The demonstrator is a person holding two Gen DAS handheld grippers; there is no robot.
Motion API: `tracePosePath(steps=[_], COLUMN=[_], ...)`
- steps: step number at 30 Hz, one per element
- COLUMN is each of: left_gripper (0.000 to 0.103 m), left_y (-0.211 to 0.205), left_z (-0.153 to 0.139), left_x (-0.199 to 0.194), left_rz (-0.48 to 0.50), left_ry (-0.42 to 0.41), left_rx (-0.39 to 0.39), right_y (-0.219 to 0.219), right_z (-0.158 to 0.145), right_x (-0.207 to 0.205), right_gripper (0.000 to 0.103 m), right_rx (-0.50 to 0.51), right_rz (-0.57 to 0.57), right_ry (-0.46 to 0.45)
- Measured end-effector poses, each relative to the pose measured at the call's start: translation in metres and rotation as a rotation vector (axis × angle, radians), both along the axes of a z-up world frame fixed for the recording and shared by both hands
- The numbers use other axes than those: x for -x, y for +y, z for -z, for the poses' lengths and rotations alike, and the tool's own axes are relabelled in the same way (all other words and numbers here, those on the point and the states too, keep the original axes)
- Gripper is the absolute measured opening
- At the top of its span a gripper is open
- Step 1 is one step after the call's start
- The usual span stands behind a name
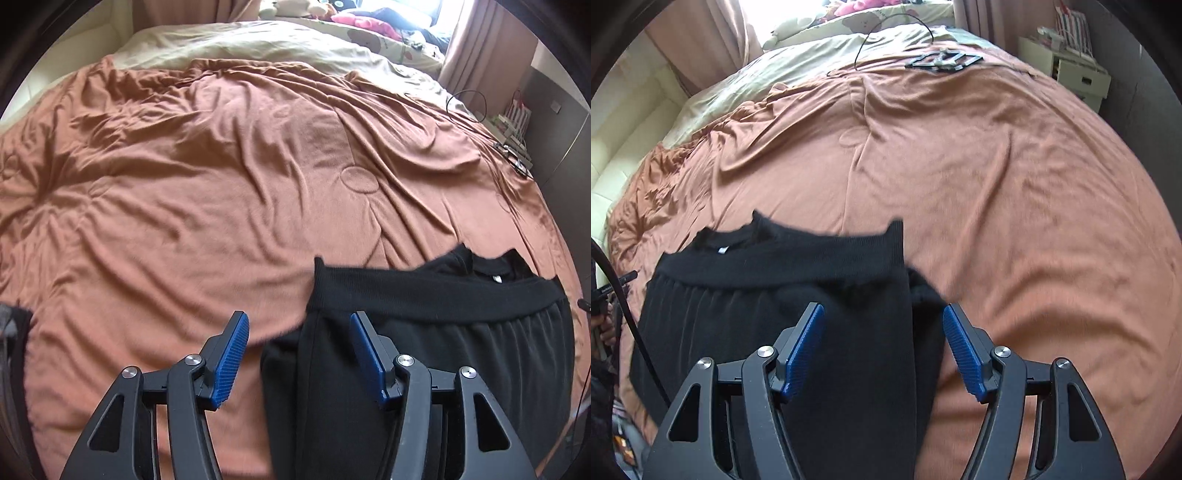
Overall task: Fold small clothes
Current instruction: 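Lower the held edge onto the shirt and open both grippers, then close both grippers on the ribbed edge of the folded sweatshirt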
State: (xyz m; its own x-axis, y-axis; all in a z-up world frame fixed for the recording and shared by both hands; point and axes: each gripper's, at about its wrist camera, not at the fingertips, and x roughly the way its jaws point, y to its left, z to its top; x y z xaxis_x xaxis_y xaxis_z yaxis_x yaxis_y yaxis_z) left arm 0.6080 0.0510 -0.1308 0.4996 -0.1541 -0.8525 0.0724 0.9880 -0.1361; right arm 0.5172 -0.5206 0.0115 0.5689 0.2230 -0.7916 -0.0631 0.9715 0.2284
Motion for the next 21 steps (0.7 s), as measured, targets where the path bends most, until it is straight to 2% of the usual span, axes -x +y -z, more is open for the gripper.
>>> tracePosePath(steps=[8, 11, 17, 21], left_gripper=[0.059, 0.059, 0.068, 0.070], left_y=[0.009, 0.012, 0.021, 0.029], left_z=[-0.007, -0.007, -0.005, -0.002], left_x=[0.056, 0.078, 0.115, 0.138], left_rz=[-0.012, -0.016, -0.031, -0.044], left_ry=[0.015, 0.023, 0.028, 0.035], left_rx=[0.046, 0.062, 0.089, 0.116], right_y=[-0.018, -0.020, -0.029, -0.034], right_z=[-0.005, -0.006, -0.001, 0.010], right_x=[0.055, 0.075, 0.112, 0.134], right_gripper=[0.065, 0.065, 0.065, 0.065], right_rx=[-0.082, -0.081, -0.133, -0.160], right_rz=[0.005, 0.003, 0.023, 0.039], right_ry=[0.026, 0.023, 0.034, 0.053])
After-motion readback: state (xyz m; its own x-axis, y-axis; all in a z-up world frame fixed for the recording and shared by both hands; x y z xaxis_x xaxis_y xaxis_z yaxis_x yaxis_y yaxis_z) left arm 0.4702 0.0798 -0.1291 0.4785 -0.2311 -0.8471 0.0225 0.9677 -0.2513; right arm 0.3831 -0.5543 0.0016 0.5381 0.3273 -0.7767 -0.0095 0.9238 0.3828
